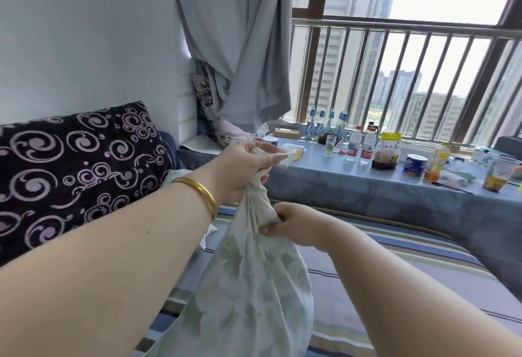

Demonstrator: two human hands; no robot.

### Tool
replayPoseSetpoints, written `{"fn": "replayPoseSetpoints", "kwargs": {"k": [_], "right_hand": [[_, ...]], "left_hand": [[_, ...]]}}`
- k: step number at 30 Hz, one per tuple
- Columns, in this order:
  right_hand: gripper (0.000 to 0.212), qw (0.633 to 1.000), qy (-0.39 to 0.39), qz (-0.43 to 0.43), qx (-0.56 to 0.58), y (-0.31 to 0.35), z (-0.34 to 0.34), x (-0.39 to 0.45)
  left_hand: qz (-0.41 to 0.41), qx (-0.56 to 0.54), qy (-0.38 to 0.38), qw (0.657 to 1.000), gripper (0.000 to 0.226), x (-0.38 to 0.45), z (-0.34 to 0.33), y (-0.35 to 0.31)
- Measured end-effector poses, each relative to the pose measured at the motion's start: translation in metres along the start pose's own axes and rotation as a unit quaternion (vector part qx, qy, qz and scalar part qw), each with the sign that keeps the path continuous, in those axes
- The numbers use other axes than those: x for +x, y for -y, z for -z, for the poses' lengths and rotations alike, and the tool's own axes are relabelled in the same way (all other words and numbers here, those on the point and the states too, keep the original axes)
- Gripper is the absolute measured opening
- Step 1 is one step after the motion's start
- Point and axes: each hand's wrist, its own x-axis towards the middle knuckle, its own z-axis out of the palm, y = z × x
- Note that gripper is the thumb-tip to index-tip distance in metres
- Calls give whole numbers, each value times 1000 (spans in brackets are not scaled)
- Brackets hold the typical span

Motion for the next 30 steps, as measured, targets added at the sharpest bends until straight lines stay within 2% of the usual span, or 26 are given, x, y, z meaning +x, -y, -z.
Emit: {"fn": "replayPoseSetpoints", "kwargs": {"k": [2,4,7,9,11,14,18,21,23,25,28,29,30], "right_hand": [[18,996,-54,23,-65,4,-8,1],[22,992,-65,41,-97,4,-19,2],[30,992,-16,0,-128,-11,-32,6],[29,989,23,-40,-140,-27,-37,10],[22,985,71,-80,-133,-42,-41,14],[37,976,121,-154,-93,-62,-43,21],[33,974,94,-205,-18,-90,-44,36],[35,973,62,-218,-49,-109,-52,58],[35,970,31,-235,-48,-121,-61,68],[34,965,24,-256,-47,-135,-73,84],[38,953,71,-284,-75,-155,-94,107],[42,950,84,-288,-79,-160,-101,113],[48,948,94,-297,-63,-166,-107,118]], "left_hand": [[5,70,-40,997,34,0,2,4],[33,124,-44,991,38,-1,6,15],[98,211,-31,972,39,-5,16,41],[146,260,-13,954,33,-5,21,59],[216,277,2,936,36,-2,26,72],[332,255,14,908,48,7,30,87],[381,281,-11,881,37,27,41,115],[383,310,-27,870,32,43,48,140],[349,434,-2,830,32,50,53,158],[362,521,70,770,37,54,55,179],[436,515,229,702,37,55,61,214],[446,512,250,690,38,56,62,221],[451,500,255,694,39,56,65,229]]}}
